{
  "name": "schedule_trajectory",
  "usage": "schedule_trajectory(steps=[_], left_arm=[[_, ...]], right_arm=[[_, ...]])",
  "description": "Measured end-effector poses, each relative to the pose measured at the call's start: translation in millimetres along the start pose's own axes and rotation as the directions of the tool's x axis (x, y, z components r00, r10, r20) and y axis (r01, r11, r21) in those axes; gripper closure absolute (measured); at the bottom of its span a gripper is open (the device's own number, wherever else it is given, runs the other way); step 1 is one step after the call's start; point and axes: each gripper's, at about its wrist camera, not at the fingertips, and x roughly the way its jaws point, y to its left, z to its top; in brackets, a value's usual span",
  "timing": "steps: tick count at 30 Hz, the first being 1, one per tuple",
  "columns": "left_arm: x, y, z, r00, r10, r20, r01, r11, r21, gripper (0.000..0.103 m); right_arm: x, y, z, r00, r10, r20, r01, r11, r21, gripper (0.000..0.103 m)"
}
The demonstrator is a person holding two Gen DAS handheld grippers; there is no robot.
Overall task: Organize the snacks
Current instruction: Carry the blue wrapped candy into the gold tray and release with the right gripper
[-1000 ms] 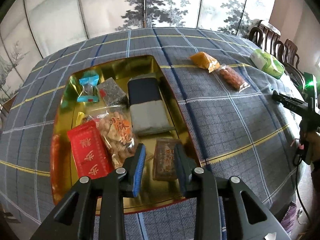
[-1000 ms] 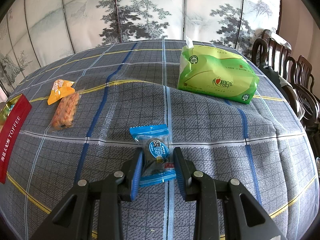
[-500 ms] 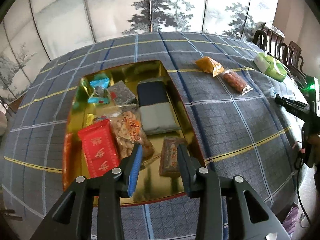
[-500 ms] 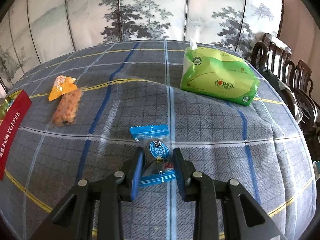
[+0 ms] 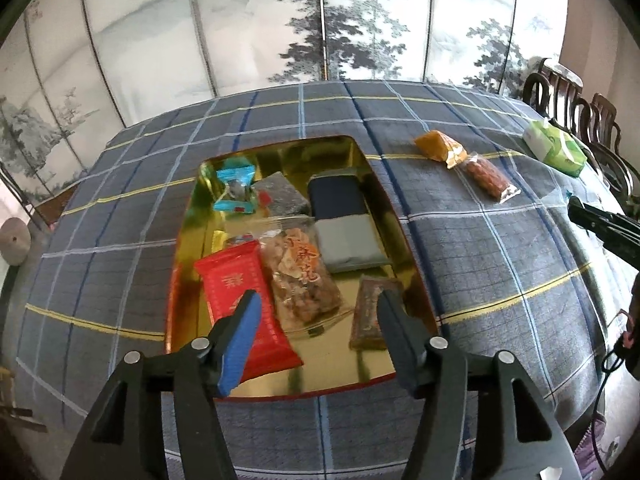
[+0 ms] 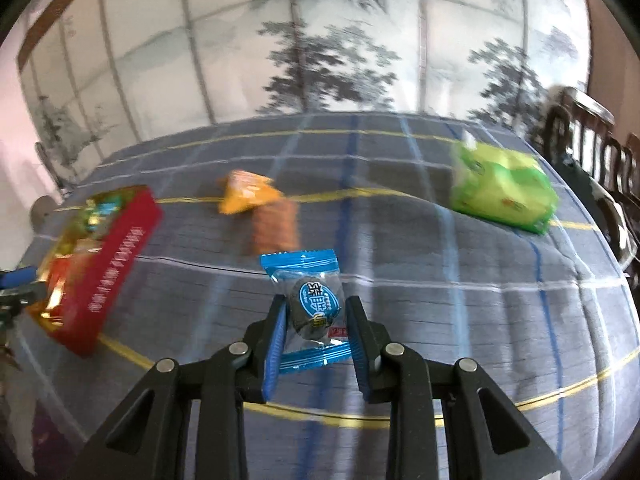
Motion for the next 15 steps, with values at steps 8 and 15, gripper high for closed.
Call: schedule_trajectory(steps=[8,15], left_arm=[[-7,19,-8,0.999,0.038,0.018,-0.037,0.999,-0.026,0.032],[-9,40,-18,0.999,0.052,0.018,-0.050,0.997,-0.065,0.025]], right_arm=[[-13,83,23,0.989,0.150,0.013,-0.148,0.984,-0.096,0.073],[-9,147,34,0.974,0.224,-0.005,-0.222,0.958,-0.182,0.073]])
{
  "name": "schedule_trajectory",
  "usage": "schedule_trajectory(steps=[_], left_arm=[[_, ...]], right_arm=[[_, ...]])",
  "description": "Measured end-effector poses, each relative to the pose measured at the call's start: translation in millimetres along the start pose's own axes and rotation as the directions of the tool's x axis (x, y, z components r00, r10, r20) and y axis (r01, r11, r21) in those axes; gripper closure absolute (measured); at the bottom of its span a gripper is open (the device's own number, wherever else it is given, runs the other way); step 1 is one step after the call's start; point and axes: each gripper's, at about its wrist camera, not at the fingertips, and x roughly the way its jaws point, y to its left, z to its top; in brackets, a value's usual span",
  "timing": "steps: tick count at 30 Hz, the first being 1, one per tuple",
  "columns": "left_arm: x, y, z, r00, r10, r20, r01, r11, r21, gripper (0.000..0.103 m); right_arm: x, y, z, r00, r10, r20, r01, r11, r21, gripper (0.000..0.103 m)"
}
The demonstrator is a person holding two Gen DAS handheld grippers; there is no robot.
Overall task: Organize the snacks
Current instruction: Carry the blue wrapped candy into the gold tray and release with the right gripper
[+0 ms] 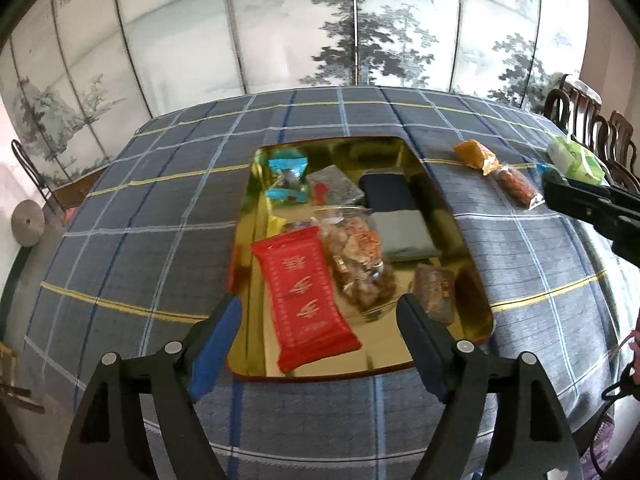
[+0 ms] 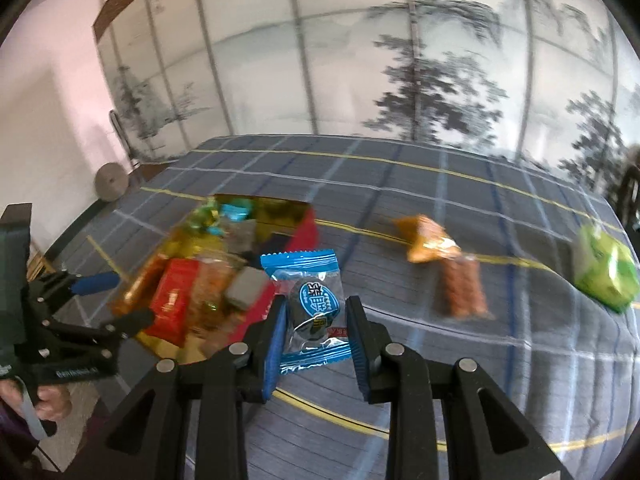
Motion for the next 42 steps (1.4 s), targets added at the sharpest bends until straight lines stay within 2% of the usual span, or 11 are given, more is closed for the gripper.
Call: schedule_trajectory(steps=[5,7,12,16,19,23,27,35,42], left_arm=[[-1,16,-5,1.000,0.003,0.002,-0.002,0.999,-0.035,0.016],[-2,23,-7,1.000,0.007,0.001,-0.007,0.999,-0.053,0.009],[-8,40,-11,1.000,0.013,0.020,-0.011,0.996,-0.086,0.001],[-12,46,-14,0.998,0.046,0.037,-0.043,0.996,-0.081,0.001],[-9,47,-12,0.999,0.038,-0.003,-0.038,0.996,-0.079,0.001],[-12,48,-16,0.996,0.080,0.033,-0.077,0.994,-0.075,0.001],[-10,50,-18,0.994,0.101,0.033,-0.099,0.993,-0.064,0.001],[1,58,-21,0.996,0.085,-0.001,-0.085,0.994,-0.071,0.001],[-1,57,-23,0.996,0.089,0.027,-0.087,0.995,-0.050,0.001]], right_arm=[[19,35,14,0.998,0.055,-0.018,-0.055,0.998,-0.042,0.073],[26,46,18,0.997,0.072,-0.025,-0.073,0.996,-0.055,0.073],[45,65,25,0.994,0.098,-0.053,-0.101,0.993,-0.064,0.073],[60,79,32,0.991,0.110,-0.076,-0.116,0.990,-0.076,0.073],[75,90,37,0.989,0.109,-0.098,-0.118,0.988,-0.095,0.073],[93,103,44,0.987,0.107,-0.118,-0.121,0.986,-0.116,0.073],[107,111,52,0.985,0.115,-0.131,-0.130,0.985,-0.113,0.073],[132,123,62,0.982,0.110,-0.154,-0.128,0.985,-0.115,0.073],[148,129,67,0.980,0.118,-0.160,-0.134,0.987,-0.092,0.072]])
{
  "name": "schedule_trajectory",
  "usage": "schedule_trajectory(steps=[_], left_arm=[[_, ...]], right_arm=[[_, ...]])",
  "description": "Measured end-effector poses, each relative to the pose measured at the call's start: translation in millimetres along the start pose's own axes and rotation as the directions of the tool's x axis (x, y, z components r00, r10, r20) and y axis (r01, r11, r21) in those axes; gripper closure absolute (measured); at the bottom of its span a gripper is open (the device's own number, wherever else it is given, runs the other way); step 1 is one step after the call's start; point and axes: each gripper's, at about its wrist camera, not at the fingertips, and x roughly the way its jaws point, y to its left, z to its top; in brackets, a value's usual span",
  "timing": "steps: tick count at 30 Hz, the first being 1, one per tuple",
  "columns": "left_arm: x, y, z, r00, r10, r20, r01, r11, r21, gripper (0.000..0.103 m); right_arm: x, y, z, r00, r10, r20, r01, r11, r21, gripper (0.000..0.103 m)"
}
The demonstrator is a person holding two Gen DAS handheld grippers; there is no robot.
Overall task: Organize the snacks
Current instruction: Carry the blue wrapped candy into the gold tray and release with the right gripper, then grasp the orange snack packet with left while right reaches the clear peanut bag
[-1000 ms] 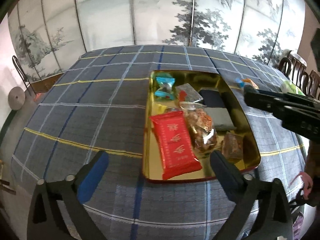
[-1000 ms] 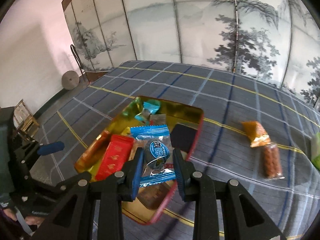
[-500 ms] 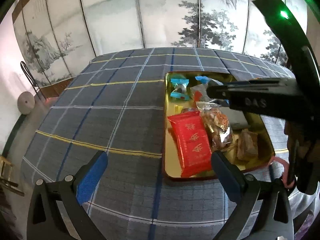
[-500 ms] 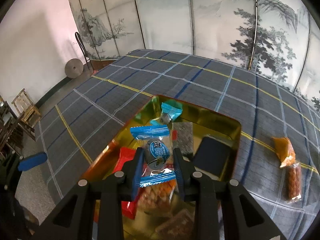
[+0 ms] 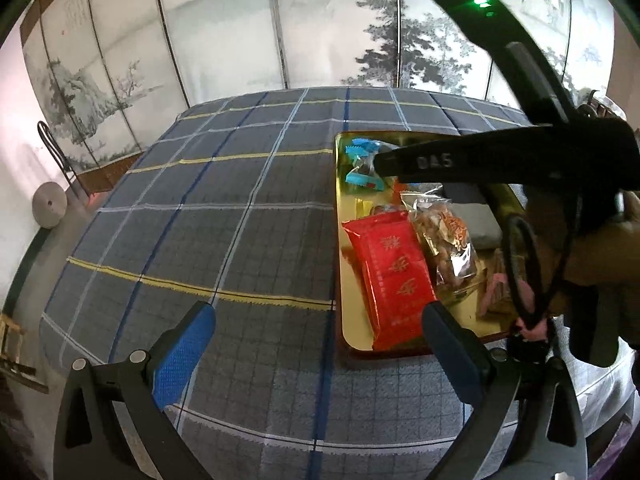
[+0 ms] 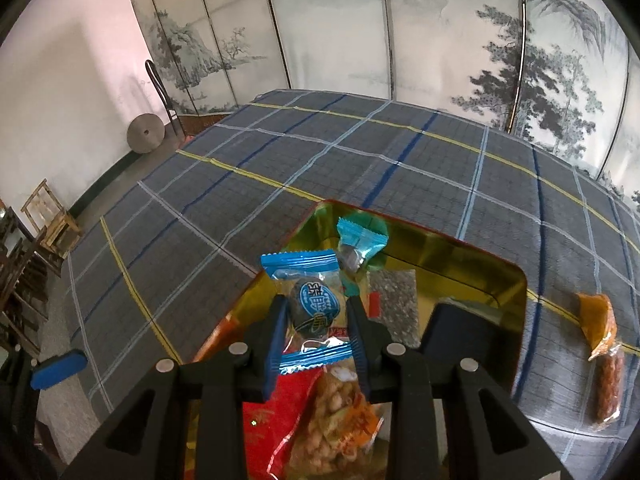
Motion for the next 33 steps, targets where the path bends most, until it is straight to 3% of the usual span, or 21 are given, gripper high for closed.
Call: schedule_trajectory(steps=[4,8,14,21,25,30,33], left_arm=[[-4,-5,0,1.000,0.007,0.022,-0.007,1.000,0.020,0.001],[-8,-4,3,0.999,-0.027,0.035,0.028,0.999,-0.022,0.001],[-12,-8,7,0.999,-0.033,0.034,0.033,0.999,-0.027,0.001],[-16,-31,12,0.999,-0.021,0.037,0.020,0.999,0.030,0.001],[-19,-48,16,0.999,-0.034,0.028,0.031,0.995,0.090,0.001],[-24,-71,26,0.999,-0.043,0.031,0.037,0.985,0.171,0.001],[-23,-88,38,0.996,-0.090,0.003,0.088,0.974,0.209,0.001]], right_arm=[[-3,-7,-1,0.999,0.031,0.018,-0.032,0.998,0.050,0.072],[-22,-20,-3,0.993,0.076,0.090,-0.085,0.992,0.098,0.069],[-59,-44,-27,0.984,0.064,0.164,-0.088,0.986,0.142,0.067],[-101,-108,-90,0.979,-0.067,0.195,0.012,0.962,0.273,0.066],[-121,-154,-124,0.968,-0.183,0.172,0.117,0.934,0.337,0.065],[-137,-208,-161,0.936,-0.336,0.102,0.275,0.883,0.380,0.065],[-145,-238,-179,0.908,-0.414,0.058,0.360,0.844,0.397,0.065]])
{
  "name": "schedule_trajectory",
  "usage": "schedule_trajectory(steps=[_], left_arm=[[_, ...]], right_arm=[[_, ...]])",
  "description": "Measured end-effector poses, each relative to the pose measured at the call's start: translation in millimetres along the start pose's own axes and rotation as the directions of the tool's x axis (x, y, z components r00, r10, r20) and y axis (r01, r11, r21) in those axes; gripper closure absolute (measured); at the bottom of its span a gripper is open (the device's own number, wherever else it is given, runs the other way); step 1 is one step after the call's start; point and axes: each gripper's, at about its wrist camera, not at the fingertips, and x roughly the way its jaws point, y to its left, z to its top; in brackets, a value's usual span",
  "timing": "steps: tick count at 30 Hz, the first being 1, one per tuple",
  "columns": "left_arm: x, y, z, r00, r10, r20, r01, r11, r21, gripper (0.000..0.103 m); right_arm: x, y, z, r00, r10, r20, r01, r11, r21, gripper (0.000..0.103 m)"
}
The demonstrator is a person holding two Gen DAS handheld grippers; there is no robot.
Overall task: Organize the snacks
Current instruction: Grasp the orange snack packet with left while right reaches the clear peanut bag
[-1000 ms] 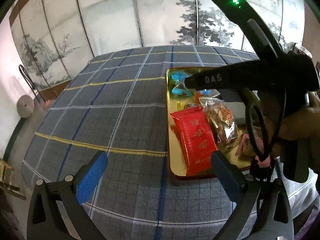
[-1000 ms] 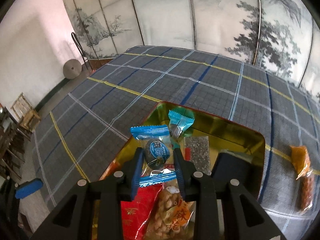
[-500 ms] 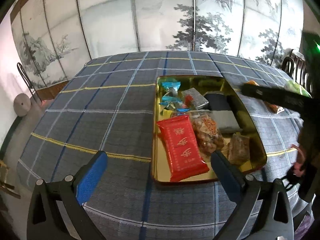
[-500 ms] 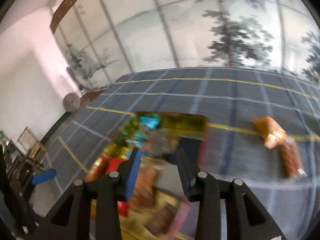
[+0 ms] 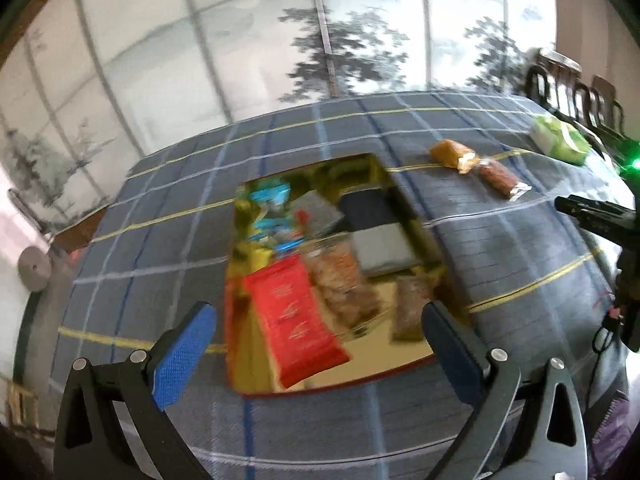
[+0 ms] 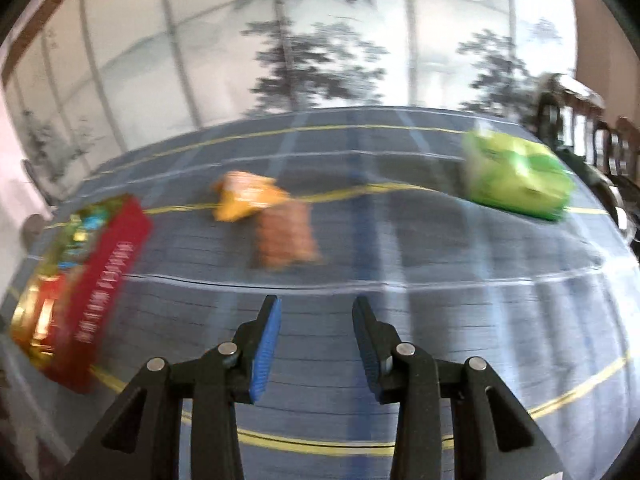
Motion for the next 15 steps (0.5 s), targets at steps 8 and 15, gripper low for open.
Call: schedule_trajectory(steps=[8,15], left_arm=[[32,-42,72,0.957,-0.253,-0.144,0.250,0.968,-0.033,0.001],[110,-102,151,0.877,-0.390,-0.281,0.349,0.919,-0.185,0.001]], right_arm=[[16,-71,-2,0.998,-0.055,-0.025,0.057,0.993,0.102,0.061],[20,-92,-6,0.999,0.049,-0.021,-0.044,0.979,0.201,0.058]])
